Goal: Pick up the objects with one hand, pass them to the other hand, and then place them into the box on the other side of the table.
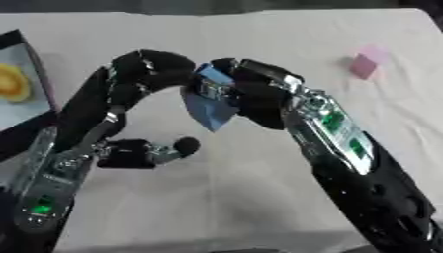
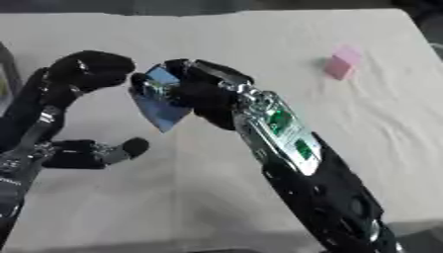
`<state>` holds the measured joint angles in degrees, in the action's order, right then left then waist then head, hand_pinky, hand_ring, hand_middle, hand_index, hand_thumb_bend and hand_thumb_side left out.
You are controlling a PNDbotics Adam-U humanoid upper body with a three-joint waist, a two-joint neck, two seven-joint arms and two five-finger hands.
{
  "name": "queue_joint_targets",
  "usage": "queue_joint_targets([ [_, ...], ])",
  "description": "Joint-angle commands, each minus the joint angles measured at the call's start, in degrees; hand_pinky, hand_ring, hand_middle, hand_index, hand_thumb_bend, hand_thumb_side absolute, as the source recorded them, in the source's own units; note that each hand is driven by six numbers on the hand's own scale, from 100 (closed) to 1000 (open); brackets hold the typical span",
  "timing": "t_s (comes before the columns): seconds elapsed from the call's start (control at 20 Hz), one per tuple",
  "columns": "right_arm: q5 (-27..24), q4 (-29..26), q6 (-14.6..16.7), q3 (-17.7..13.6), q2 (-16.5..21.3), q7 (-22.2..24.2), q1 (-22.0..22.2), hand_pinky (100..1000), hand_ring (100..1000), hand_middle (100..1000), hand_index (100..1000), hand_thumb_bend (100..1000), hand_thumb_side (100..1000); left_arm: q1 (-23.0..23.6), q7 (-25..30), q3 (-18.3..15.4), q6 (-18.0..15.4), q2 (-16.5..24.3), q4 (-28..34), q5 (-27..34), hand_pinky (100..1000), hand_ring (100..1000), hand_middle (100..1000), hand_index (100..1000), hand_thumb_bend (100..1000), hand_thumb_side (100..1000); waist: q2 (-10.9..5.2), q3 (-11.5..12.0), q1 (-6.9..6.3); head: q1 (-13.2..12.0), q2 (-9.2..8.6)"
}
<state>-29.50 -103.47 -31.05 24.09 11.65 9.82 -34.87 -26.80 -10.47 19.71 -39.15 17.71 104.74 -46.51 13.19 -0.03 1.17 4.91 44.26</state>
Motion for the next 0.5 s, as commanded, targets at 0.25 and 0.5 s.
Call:
queue_joint_targets([
  [0.25, -1.62, -3.25, -1.4, -0.1, 1.92, 2.0, -0.65, 811, 447, 431, 557, 100, 236, -1.27, -2.82, 0.71, 1.5, 0.49, -0.34, -5.36, 761, 792, 773, 901, 595, 100, -0.78, -0.07, 0.0, 0.17, -0.14],
  [0.5, -2.01, -4.11, -2.36, 0.26, 2.24, 2.94, -0.7, 812, 447, 431, 557, 100, 235, -1.41, -3.27, 0.91, 2.56, 0.07, -1.04, -5.89, 771, 795, 772, 901, 543, 100, -0.78, -0.04, 0.02, 0.25, -0.14],
])
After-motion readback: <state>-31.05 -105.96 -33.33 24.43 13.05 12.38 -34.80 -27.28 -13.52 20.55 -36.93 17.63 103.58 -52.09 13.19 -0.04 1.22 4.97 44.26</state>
